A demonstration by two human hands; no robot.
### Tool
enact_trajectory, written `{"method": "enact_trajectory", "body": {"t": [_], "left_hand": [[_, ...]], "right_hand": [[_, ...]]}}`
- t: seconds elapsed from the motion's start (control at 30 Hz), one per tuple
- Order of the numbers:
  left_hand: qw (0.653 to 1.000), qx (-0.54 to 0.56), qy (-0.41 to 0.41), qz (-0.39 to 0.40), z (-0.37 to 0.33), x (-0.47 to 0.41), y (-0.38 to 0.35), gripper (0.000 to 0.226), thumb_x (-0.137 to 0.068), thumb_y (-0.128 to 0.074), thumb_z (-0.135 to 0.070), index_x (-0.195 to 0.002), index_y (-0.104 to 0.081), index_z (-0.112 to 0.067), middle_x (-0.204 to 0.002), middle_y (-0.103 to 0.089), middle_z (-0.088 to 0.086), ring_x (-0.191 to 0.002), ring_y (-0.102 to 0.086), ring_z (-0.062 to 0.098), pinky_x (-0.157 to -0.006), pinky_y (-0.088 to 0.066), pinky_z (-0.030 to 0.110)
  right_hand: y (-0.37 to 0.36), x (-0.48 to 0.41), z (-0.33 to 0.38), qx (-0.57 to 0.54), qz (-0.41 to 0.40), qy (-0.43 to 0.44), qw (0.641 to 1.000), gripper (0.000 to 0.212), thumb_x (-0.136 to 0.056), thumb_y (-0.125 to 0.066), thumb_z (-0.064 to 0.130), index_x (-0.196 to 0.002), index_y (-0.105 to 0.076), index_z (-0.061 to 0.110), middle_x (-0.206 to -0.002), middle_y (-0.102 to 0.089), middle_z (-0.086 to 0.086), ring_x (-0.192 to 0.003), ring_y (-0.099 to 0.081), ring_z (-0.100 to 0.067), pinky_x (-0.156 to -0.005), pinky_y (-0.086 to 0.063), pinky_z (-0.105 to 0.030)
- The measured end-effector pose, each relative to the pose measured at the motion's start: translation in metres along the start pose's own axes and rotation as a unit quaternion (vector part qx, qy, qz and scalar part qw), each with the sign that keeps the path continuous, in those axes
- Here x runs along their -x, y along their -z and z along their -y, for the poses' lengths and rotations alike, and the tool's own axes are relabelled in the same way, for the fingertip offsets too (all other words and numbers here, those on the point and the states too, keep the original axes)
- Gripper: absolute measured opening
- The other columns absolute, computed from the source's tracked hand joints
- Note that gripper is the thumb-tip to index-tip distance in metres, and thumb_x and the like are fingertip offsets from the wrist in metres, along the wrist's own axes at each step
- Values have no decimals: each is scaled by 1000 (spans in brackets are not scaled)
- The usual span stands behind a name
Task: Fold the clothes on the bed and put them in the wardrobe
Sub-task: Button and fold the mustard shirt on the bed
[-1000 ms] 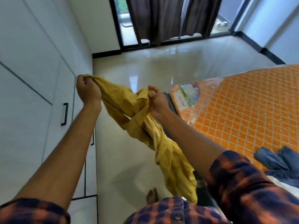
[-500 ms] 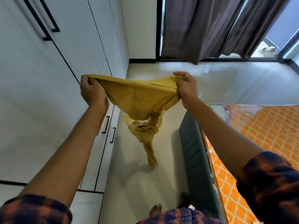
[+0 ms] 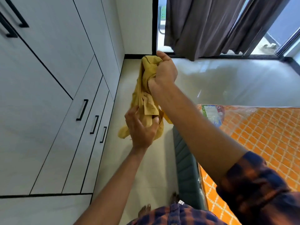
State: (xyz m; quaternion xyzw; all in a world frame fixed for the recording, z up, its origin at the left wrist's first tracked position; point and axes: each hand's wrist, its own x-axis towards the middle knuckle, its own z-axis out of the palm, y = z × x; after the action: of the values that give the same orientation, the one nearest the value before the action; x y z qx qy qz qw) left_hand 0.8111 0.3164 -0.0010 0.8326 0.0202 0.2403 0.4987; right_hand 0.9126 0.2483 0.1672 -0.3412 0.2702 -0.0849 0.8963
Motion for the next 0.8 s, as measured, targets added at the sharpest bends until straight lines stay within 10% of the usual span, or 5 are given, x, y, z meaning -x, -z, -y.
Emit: {"method": "enact_trajectory", "body": {"t": [0.23,0.4,0.57,0.7,0.8], "left_hand": [[989,-86,115,20,-47,2,-45,47,-86,-57,-49,-119,-56,-15,-118,-59,13,-106,-58,34,-91,-51,51],[971,63,208,104,-40,-17,-53,29,-102,-53,-32,-80,-54,-14,-72,-58,3,-70,-58,26,-66,-53,36],[929,217,242,176,-33,-32,2,27,-106,-47,-32,-107,-70,-18,-104,-75,2,-98,-71,16,-84,-58,30],[905,254,263,220,-42,-52,18,27,-108,-43,-27,-104,-68,-19,-93,-78,-4,-91,-74,14,-76,-60,28],[894,233,278,265,-54,-65,17,32,-108,-43,-33,-104,-69,-15,-90,-78,1,-87,-75,19,-70,-60,30]], "right_hand": [[4,8,9,13,-13,51,999,51,-88,-30,-16,-95,-72,12,-80,-57,-10,-67,-47,-24,-56,-42,-29],[11,11,19,52,6,51,997,53,-89,-30,-13,-89,-72,18,-91,-61,-12,-74,-50,-26,-56,-44,-30],[60,-44,61,127,-60,183,973,45,-87,-39,-11,-107,-75,9,-98,-67,-3,-81,-61,-16,-71,-57,-26],[134,-69,40,584,89,191,784,44,-95,-55,9,-139,-59,18,-120,-64,2,-107,-58,-11,-101,-51,-34],[168,-33,0,634,275,260,674,58,-87,-71,23,-142,-55,20,-123,-61,2,-113,-57,-13,-101,-51,-40]]}}
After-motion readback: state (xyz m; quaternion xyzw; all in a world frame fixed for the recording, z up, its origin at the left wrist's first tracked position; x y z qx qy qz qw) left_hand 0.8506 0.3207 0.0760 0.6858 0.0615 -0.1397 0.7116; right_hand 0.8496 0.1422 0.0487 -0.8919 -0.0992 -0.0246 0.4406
